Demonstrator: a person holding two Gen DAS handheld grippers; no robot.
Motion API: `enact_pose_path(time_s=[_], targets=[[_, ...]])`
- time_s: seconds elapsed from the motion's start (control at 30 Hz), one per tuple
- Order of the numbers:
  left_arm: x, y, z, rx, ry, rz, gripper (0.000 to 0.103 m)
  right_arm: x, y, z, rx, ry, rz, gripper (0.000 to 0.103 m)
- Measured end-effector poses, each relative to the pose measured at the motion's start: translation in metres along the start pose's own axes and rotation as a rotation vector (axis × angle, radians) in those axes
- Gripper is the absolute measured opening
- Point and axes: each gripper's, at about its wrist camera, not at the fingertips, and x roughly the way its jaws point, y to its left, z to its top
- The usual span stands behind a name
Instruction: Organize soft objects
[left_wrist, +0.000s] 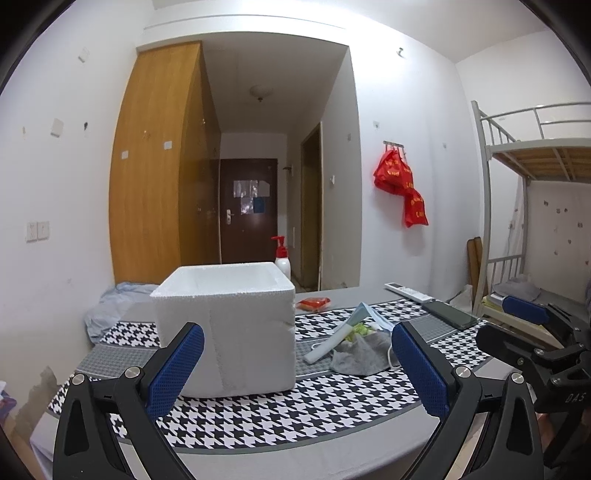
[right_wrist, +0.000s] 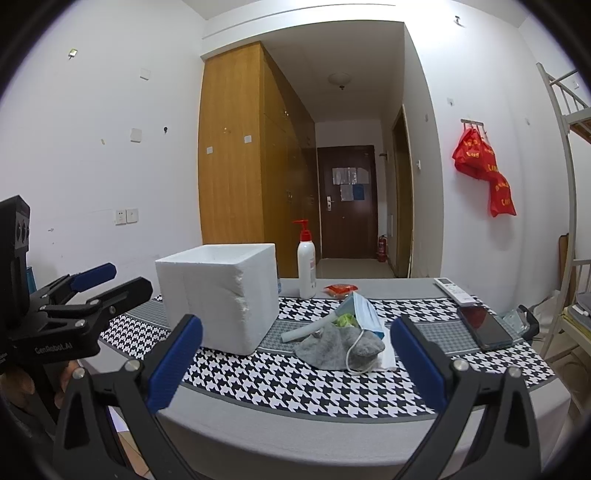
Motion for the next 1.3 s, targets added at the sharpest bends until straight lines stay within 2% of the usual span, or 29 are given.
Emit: enact_pose_path(time_s=[0.27,0.57,1.07,1.3], targets=[[-0.001,0.001,0.001,0.0,0.003,-0.001,0.102,0.001,0.001,-0.001,0.001,0.007,0.0,0.103],[-0.002,0.008,0.001,-0.006,-0.007,0.033,0.102,-0.002,0.0,0.002,0.013,0.006,-0.008,0.103],[-0.006,0.009,0.004,-0.022,-0.009,0.027,0.102,-0.006,0.002,0.004,0.006,0.003,-0.004,0.103],[-0.01,0.006,0.004,0.006,-0.023,0.021,0.102,-0.006,0.0,0.004,0.014,0.002,-0.005,0.103]])
